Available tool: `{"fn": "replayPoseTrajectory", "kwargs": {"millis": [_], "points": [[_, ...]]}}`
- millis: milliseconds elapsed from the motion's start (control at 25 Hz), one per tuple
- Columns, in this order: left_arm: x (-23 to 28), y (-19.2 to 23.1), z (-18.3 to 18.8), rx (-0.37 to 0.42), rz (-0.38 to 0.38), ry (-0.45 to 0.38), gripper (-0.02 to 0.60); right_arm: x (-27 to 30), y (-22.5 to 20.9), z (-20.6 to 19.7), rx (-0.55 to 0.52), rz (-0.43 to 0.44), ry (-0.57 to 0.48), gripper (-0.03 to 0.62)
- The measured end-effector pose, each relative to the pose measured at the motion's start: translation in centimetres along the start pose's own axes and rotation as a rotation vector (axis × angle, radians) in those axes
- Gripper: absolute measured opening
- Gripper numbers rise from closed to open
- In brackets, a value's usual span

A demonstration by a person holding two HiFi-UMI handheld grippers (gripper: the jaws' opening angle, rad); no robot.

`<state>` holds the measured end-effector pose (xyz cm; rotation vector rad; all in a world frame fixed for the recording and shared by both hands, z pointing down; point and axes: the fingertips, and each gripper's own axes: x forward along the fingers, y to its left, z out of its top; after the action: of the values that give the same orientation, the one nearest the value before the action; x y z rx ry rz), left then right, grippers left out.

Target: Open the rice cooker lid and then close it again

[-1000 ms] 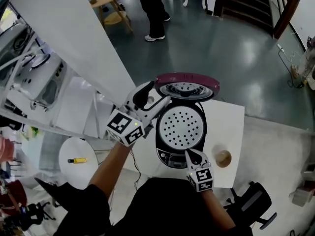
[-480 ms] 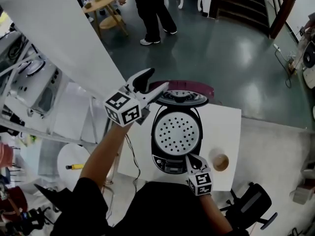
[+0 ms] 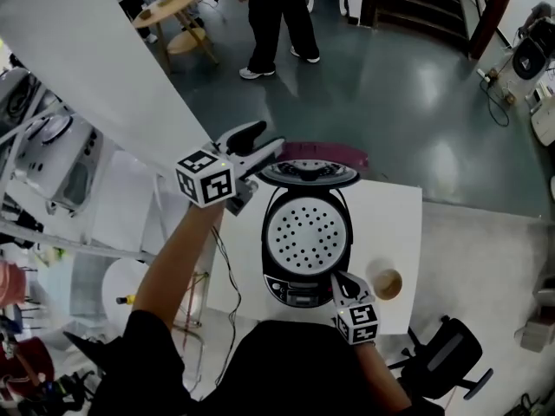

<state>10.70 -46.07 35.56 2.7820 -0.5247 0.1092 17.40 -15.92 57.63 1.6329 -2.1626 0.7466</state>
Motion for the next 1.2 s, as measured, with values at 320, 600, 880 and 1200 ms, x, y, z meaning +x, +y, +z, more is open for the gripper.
{"fn": "replayPoseTrajectory", "kwargs": {"millis": [320,600,880,1200], "points": [[0.8,-0.9,-1.4,0.154,-0.094,0.126,0.227,-0.2,-0.2,-0.6,0.006,0.007,0.002,0.002],[0.7,-2.1,-1.7,0.194,-0.207,0.190,0.186,-0.2,0.5,-1.2,0.012,0.019,0.012,0.002],[-0.1,-4.2,-2.5,0.261,-0.323,0.270,0.137,-0.3,0.9,-1.2,0.007,0.025,0.014,0.001],[-1.5,-6.7,-3.9,0.320,-0.420,0.322,0.106,-0.2,2.1,-1.8,-0.046,0.035,0.023,0.002]]}}
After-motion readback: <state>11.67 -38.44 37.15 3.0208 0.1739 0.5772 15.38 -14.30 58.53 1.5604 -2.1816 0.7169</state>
